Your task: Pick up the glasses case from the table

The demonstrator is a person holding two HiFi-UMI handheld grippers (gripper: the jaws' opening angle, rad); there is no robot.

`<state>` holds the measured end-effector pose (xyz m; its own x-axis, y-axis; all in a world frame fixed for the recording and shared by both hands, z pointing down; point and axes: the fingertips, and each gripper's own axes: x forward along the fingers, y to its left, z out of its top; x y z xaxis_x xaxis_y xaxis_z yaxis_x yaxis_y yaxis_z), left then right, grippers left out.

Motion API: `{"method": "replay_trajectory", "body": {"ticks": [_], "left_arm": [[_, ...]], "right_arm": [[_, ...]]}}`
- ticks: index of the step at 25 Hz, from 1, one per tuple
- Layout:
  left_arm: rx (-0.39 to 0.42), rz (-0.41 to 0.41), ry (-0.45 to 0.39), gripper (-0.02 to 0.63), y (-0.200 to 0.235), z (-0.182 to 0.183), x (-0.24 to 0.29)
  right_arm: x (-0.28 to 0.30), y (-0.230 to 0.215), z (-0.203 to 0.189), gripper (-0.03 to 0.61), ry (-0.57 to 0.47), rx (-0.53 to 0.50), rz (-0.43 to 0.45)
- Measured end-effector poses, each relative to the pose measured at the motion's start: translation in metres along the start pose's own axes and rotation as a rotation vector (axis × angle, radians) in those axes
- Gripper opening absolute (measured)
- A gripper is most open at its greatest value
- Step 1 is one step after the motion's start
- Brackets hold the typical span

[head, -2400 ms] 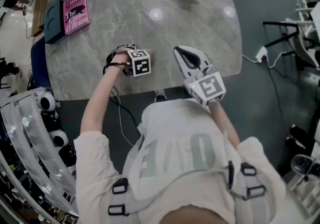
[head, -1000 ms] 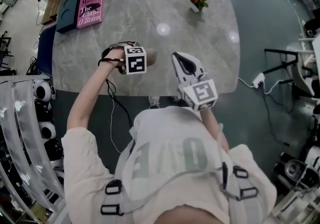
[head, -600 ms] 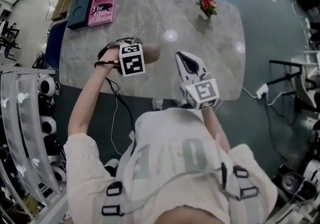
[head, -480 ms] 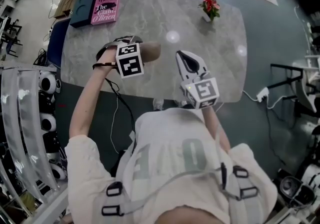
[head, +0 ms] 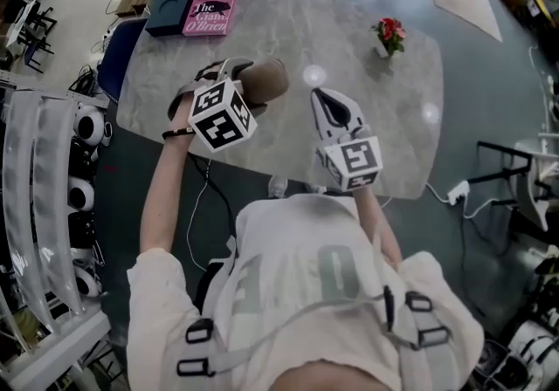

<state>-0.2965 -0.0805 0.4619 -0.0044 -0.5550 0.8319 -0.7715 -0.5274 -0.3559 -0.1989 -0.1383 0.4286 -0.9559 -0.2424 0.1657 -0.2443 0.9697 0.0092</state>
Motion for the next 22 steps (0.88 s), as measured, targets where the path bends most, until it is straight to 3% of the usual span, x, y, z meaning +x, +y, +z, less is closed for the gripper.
{"method": "replay_trajectory", "body": {"ticks": [7, 15, 22], "left_arm": [[-0.328, 0.215, -0.182, 0.382, 0.03, 0.005, -0.026], [-0.628, 0.495, -0.404, 0.382, 0.047, 0.011, -0.069], [-0.763, 0.719, -0.57, 0.382, 0.043, 0.006, -0.099]], "right_arm": [[0.011, 0.006, 0.004, 0.002, 0.003, -0.002, 0.034], [0.015, 0.013, 0.006, 0.002, 0.008, -0.003, 0.048], [0.014, 0.025, 0.01, 0.002, -0.004, -0.01, 0.074]]}}
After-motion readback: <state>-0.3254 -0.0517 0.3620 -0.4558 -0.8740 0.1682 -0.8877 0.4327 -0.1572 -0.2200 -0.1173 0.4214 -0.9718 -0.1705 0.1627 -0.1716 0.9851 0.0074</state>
